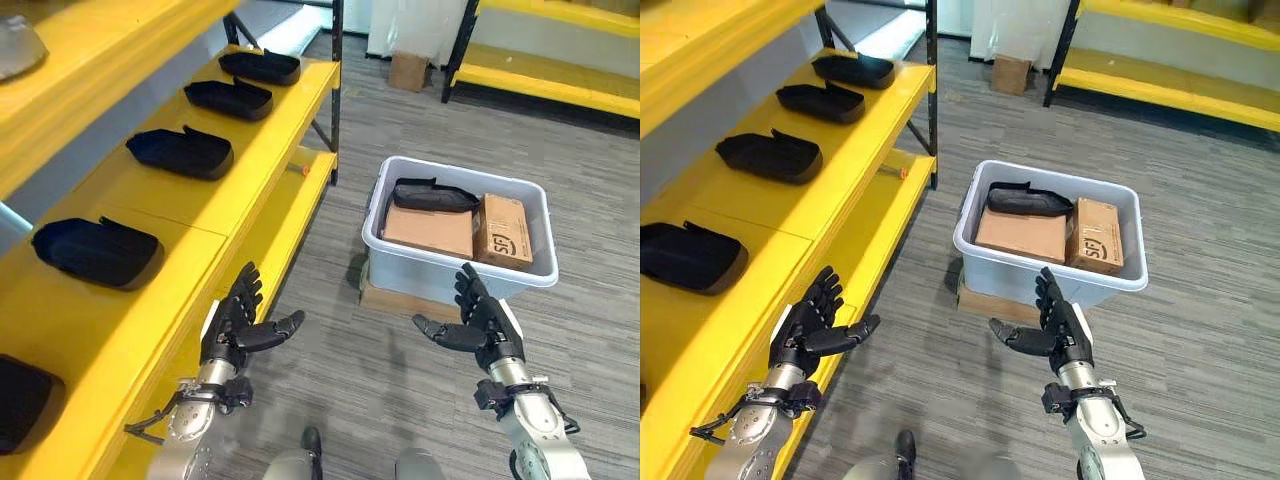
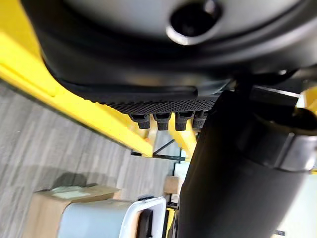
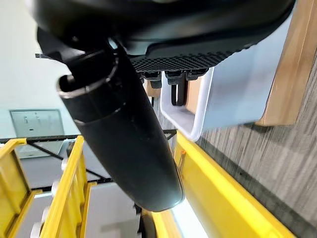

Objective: Move parts from the plastic box to the shelf.

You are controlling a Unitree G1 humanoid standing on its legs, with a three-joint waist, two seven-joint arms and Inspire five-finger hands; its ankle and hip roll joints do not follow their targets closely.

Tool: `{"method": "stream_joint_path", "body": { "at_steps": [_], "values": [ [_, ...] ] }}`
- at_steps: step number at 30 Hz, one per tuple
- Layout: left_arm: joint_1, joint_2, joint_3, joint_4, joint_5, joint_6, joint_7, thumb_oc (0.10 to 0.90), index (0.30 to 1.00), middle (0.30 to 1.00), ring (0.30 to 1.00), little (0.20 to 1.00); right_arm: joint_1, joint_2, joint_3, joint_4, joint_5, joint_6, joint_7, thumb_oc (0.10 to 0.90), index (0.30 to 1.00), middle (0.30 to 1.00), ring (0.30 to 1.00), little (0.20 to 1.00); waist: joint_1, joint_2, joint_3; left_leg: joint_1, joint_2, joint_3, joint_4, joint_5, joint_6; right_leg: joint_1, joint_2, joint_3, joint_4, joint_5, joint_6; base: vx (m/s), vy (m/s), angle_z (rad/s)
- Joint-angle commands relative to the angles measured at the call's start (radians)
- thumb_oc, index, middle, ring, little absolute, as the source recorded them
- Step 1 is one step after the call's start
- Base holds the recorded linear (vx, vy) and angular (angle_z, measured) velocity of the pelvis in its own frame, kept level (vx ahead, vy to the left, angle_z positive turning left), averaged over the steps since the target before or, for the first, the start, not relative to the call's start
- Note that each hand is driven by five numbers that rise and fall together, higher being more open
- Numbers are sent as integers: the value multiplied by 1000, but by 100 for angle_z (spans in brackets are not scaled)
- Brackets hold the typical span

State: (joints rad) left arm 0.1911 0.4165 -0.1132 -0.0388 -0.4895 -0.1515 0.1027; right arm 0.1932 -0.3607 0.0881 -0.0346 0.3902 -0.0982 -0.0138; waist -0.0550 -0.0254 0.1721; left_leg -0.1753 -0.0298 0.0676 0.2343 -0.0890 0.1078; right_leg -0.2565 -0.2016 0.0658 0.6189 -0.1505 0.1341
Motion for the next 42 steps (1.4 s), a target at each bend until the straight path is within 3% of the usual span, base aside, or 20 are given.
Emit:
{"method": "stream_joint_path", "body": {
  "at_steps": [1,3,4,6,11,14,16,26,29,31,32,34,35,36,38,39,40,41,42],
  "values": [
    [-27,42,42,-121,38,-94,-16,900,1000,1000,1000,1000,-45,-26,-35,-75,4,-89,-2,900,1000,1000,1000,1000,-33,10,-7,77,19,-68,-37,-50,-42,3,95,-73,-154,65,-24,173,25,-12],
    [-26,39,43,-122,42,-95,-21,900,1000,1000,1000,1000,-42,-28,-34,-75,9,-91,-1,900,1000,1000,1000,1000,-41,5,0,97,11,-65,-32,-72,-42,-18,95,-86,-222,73,-24,152,-23,19],
    [-17,29,46,-118,42,-94,-28,900,1000,1000,1000,1000,-33,-32,-31,-77,13,-88,3,900,1000,1000,1000,1000,-50,-9,2,126,-3,-63,-26,-101,-52,-34,72,-98,-367,103,-9,240,-70,34],
    [-4,17,59,-118,49,-97,-21,900,1000,1000,1000,1000,-35,-31,-26,-73,7,-87,2,900,1000,1000,1000,1000,-48,-11,8,158,6,-55,-22,-129,-68,-31,31,-153,-528,160,12,262,-106,29],
    [18,-4,59,-112,53,-99,-32,900,1000,1000,1000,1000,-20,-37,-27,-81,-3,-76,11,900,1000,1000,1000,1000,-57,-25,-6,213,8,-64,-10,-179,-91,-20,6,-159,-610,214,35,236,-115,13],
    [31,-21,50,-116,51,-100,-39,900,1000,1000,1000,1000,-11,-40,-28,-76,4,-75,16,900,1000,1000,1000,1000,-65,-28,-35,253,23,-71,-13,-186,-98,7,10,-153,-593,255,30,296,-149,31],
    [42,-28,50,-117,47,-100,-42,900,1000,1000,1000,1000,-11,-48,-28,-81,12,-79,19,900,1000,1000,1000,1000,-71,-16,-51,286,47,-76,-37,-177,-108,13,28,-158,-575,244,20,242,-149,29],
    [37,-25,31,-128,30,-89,-42,900,1000,1000,1000,1000,-9,-64,-24,-94,23,-76,24,900,1000,1000,1000,1000,-104,28,-84,372,149,-98,-113,-105,-147,-49,100,-163,-365,113,-25,164,-120,4],
    [31,-24,30,-141,33,-91,-40,900,1000,1000,1000,1000,-5,-64,-27,-101,29,-79,26,900,1000,1000,1000,1000,-109,38,-90,373,177,-104,-112,-57,-160,-62,125,-155,-324,71,-45,115,-123,3],
    [27,-28,28,-145,35,-94,-38,900,1000,1000,1000,1000,-1,-66,-23,-103,31,-82,27,900,1000,1000,1000,1000,-107,44,-88,334,200,-101,-18,39,-180,-40,153,-150,-322,34,-74,121,-240,1],
    [17,-28,23,-144,16,-96,-35,900,1000,1000,1000,1000,0,-68,-16,-106,41,-93,21,900,1000,1000,1000,1000,-82,10,-65,179,185,-131,266,179,-169,24,170,-129,-361,25,-123,66,-261,1],
    [16,-27,23,-144,16,-96,-35,900,1000,1000,1000,1000,-1,-67,-16,-106,41,-93,21,900,1000,1000,1000,1000,-86,8,-70,166,181,-136,271,183,-169,19,165,-132,-367,32,-123,3,-188,-18],
    [1,-21,13,-144,10,-96,-26,900,1000,1000,1000,1000,-12,-80,-11,-109,48,-99,8,900,1000,1000,1000,1000,-45,-34,-16,40,107,-185,478,165,-141,66,164,-116,-395,35,-148,26,-208,-33],
    [-2,-21,10,-144,11,-94,-25,900,1000,1000,1000,1000,-13,-81,-13,-111,46,-99,2,900,1000,1000,1000,1000,-35,-42,-3,-10,100,-183,471,112,-130,87,161,-107,-402,28,-144,80,-209,-20],
    [4,-25,17,-141,12,-96,-23,900,1000,1000,1000,1000,-17,-84,-19,-109,43,-103,-5,900,1000,1000,1000,1000,-20,-51,1,-84,112,-156,361,64,-127,131,150,-88,-442,32,-123,188,15,4],
    [11,-24,18,-143,9,-99,-23,900,1000,1000,1000,1000,-17,-84,-25,-108,42,-108,-11,900,1000,1000,1000,1000,-20,-50,-4,-105,146,-151,268,66,-135,142,145,-86,-451,29,-112,351,164,-20],
    [25,-21,21,-143,19,-103,-23,900,1000,1000,1000,1000,-14,-90,-28,-105,33,-111,-15,900,1000,1000,1000,1000,-6,-39,-10,-72,189,-151,42,98,-156,167,151,-66,-455,12,-97,281,142,-37],
    [25,-21,21,-142,19,-103,-23,900,1000,1000,1000,1000,-13,-91,-28,-106,33,-111,-15,900,1000,1000,1000,1000,-3,-42,-9,-60,189,-146,25,106,-157,170,149,-62,-456,12,-98,311,205,-48],
    [26,-21,19,-141,30,-102,-19,900,1000,1000,1000,1000,-14,-92,-25,-107,24,-116,-18,900,1000,1000,1000,1000,10,-26,-13,-76,211,-182,-71,174,-175,189,158,-47,-461,-1,-87,203,131,-68]
  ]
}}
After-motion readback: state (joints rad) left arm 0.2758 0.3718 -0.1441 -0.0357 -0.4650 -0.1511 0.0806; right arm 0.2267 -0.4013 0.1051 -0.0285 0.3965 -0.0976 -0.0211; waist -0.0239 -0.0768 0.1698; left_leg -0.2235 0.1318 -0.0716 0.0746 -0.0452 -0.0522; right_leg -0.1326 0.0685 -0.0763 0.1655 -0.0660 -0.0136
